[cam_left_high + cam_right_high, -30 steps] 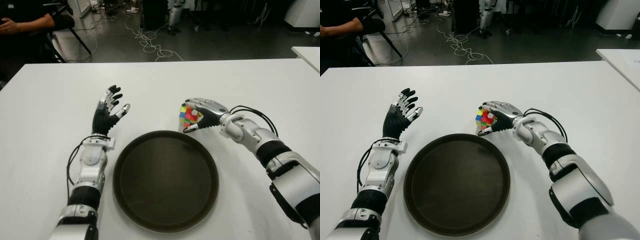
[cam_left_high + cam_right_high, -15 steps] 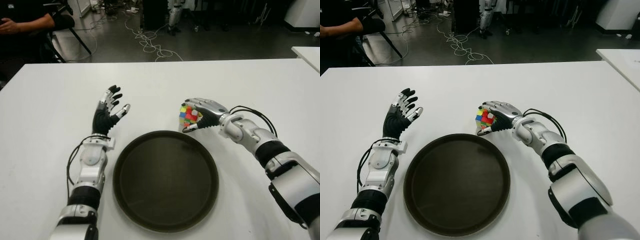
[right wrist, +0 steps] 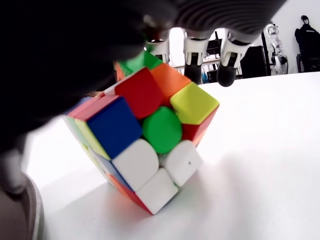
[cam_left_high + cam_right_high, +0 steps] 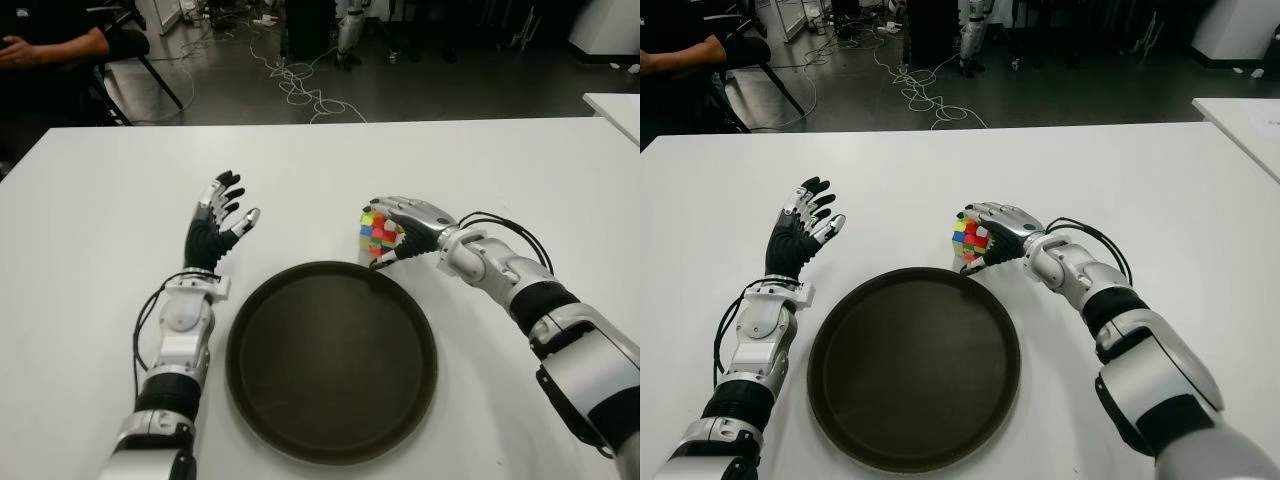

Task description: Pick up the Rubik's Cube and put it in the plate

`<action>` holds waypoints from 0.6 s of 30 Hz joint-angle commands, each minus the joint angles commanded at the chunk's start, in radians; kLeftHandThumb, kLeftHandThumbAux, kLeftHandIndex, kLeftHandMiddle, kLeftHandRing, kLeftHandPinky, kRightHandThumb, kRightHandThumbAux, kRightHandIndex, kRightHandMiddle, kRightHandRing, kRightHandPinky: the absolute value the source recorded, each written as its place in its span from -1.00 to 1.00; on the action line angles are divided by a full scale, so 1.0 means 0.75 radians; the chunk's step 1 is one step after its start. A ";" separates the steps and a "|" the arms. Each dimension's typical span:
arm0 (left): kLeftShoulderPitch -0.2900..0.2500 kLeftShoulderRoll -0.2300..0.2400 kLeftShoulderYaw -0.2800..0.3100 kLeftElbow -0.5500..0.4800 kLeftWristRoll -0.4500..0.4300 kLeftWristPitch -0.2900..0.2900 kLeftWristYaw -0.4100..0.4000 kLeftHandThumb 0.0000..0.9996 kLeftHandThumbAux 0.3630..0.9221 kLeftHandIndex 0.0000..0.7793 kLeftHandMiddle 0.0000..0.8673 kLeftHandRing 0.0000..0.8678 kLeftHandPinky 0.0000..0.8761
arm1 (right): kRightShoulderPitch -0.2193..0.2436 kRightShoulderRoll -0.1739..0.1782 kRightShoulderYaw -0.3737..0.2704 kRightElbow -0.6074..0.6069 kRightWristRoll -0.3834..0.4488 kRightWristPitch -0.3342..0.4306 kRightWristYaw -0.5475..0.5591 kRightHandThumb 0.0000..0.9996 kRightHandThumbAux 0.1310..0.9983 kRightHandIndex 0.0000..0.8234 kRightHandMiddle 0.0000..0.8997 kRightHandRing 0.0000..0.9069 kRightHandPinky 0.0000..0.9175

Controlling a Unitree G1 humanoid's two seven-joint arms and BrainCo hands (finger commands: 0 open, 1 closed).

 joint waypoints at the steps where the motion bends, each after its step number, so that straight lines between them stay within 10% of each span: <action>1: 0.000 -0.001 0.001 -0.001 -0.004 0.001 -0.003 -0.97 0.38 -0.80 -0.66 -0.68 -0.75 | 0.000 0.002 -0.005 0.001 0.006 0.005 0.009 -1.00 -0.06 -1.00 -1.00 -1.00 -0.88; 18: 0.010 -0.008 0.002 -0.028 -0.014 0.028 -0.002 -0.91 0.38 -0.83 -0.68 -0.73 -0.78 | 0.012 0.019 -0.033 0.019 0.029 0.020 0.005 -1.00 0.07 -1.00 -1.00 -0.89 -0.74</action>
